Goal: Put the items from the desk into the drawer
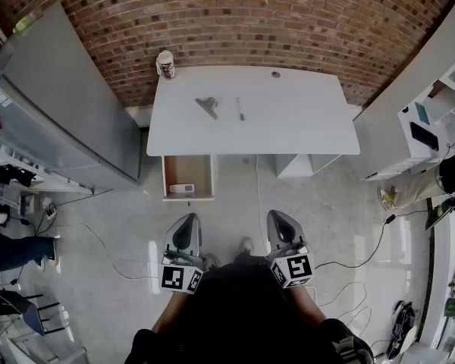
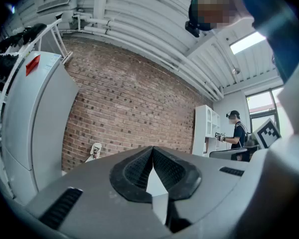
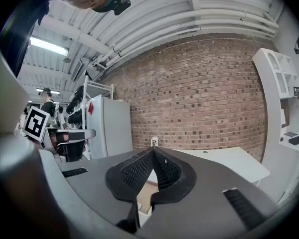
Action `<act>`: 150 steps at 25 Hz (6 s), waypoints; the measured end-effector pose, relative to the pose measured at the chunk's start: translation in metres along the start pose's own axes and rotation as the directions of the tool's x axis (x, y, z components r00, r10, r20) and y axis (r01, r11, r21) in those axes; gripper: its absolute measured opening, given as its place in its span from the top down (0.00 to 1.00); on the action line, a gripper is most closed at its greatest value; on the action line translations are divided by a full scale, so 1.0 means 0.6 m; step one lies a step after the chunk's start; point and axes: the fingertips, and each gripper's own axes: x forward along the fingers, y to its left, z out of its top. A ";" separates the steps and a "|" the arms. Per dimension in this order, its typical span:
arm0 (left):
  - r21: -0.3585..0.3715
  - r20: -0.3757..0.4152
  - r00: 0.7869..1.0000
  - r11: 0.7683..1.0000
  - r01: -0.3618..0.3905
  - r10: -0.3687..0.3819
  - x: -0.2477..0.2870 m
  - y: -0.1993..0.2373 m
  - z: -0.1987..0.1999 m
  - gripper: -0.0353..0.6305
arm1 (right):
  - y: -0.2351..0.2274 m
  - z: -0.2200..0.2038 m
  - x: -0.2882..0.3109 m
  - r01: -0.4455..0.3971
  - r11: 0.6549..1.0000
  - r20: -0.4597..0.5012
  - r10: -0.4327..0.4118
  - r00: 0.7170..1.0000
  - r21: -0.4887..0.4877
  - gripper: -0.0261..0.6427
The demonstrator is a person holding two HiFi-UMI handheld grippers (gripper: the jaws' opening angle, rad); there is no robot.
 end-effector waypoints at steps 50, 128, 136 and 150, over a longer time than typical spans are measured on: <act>0.036 -0.051 0.992 0.993 -0.114 0.116 0.084 -0.088 -0.027 0.94 | -0.137 -0.023 0.082 -0.158 0.987 -0.034 0.158 0.987 0.011 0.75; -0.109 -0.127 0.945 0.942 -0.317 0.303 0.549 0.277 -0.043 0.94 | -0.398 -0.537 0.875 0.031 0.998 -0.809 0.027 0.588 0.055 0.76; -0.105 -0.101 0.942 0.938 -0.331 0.321 0.541 0.276 -0.034 0.94 | -0.409 -0.540 0.875 0.006 1.000 -0.804 0.018 0.595 0.027 0.87; -0.101 -0.055 0.934 0.928 -0.357 0.354 0.500 0.276 -0.013 0.94 | -0.363 -0.497 0.841 -0.087 0.989 -0.778 0.147 0.611 0.119 0.87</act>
